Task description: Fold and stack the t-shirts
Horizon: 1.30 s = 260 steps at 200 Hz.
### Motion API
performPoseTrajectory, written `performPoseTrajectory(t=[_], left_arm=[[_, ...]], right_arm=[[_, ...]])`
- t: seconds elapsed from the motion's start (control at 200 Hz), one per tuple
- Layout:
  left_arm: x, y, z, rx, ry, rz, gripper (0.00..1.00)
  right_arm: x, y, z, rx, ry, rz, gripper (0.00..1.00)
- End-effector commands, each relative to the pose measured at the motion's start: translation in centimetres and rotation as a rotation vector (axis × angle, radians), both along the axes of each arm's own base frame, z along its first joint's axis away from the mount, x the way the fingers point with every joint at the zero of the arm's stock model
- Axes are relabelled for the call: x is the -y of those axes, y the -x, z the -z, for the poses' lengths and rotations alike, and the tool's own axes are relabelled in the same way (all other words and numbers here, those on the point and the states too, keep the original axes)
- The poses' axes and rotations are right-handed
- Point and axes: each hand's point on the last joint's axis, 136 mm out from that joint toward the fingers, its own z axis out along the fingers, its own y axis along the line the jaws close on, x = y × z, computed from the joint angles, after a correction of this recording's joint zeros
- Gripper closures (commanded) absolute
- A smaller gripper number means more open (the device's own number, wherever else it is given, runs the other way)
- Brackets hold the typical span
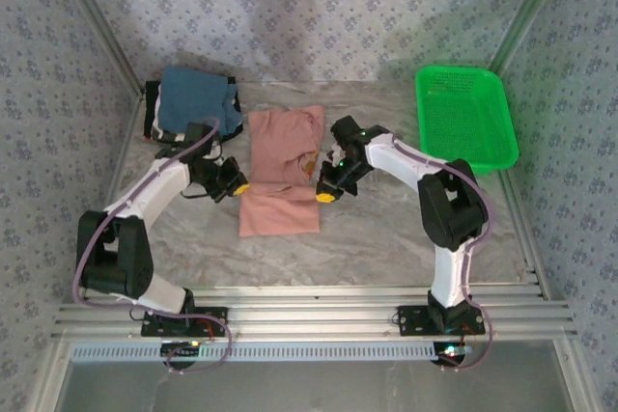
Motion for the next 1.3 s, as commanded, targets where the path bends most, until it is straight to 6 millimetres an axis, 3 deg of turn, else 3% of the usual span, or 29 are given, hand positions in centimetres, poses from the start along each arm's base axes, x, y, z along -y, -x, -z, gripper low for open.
performPoseTrajectory(t=[0.0,0.39,0.49,0.55,0.61,0.745,0.835,0.879,0.954,1.064,1.184,1.294], left_arm=[[0.0,-2.0,-0.3,0.043,0.0,0.036,1.0],[-0.3,-5.9,3.4,0.023,0.001,0.039,0.96],[0.0,-7.7,3.4,0.05,0.022,0.037,0.85],[0.2,-8.8,2.8,0.06,0.034,0.037,0.7],[0.4,-9.9,1.1,0.093,0.058,0.031,0.57],[0.4,-10.9,-5.0,0.211,0.109,0.013,0.44],[0.3,-9.4,-8.5,0.258,0.134,0.016,0.37],[0.2,-8.2,-9.2,0.264,0.14,0.016,0.35],[-0.1,-5.7,-9.5,0.26,0.135,0.021,0.34],[-0.8,-1.0,-7.1,0.208,0.112,0.025,0.31],[-1.5,4.3,-2.7,0.101,0.105,0.004,0.29],[-1.6,7.5,0.3,0.034,0.132,-0.021,0.3]], right_arm=[[0.5,-1.0,0.6,-0.015,0.02,-0.012,1.0],[-0.1,-4.9,3.4,-0.033,0.007,0.022,1.0],[-0.4,-7.1,3.6,-0.027,-0.026,0.057,0.86],[-0.6,-8.7,3.3,-0.027,-0.071,0.089,0.74],[-0.5,-10.3,2.2,0.009,-0.105,0.116,0.68],[1.0,-11.8,-2.7,0.164,-0.111,0.126,0.54],[1.3,-9.5,-5.4,0.235,-0.117,0.091,0.51],[1.4,-7.8,-6.2,0.254,-0.121,0.084,0.51],[1.6,-4.3,-5.8,0.238,-0.129,0.077,0.5],[1.4,0.0,-5.1,0.261,-0.151,0.042,0.44],[1.9,5.2,-1.3,0.191,-0.108,-0.001,0.38],[1.6,7.5,1.0,0.157,-0.096,-0.018,0.39]])
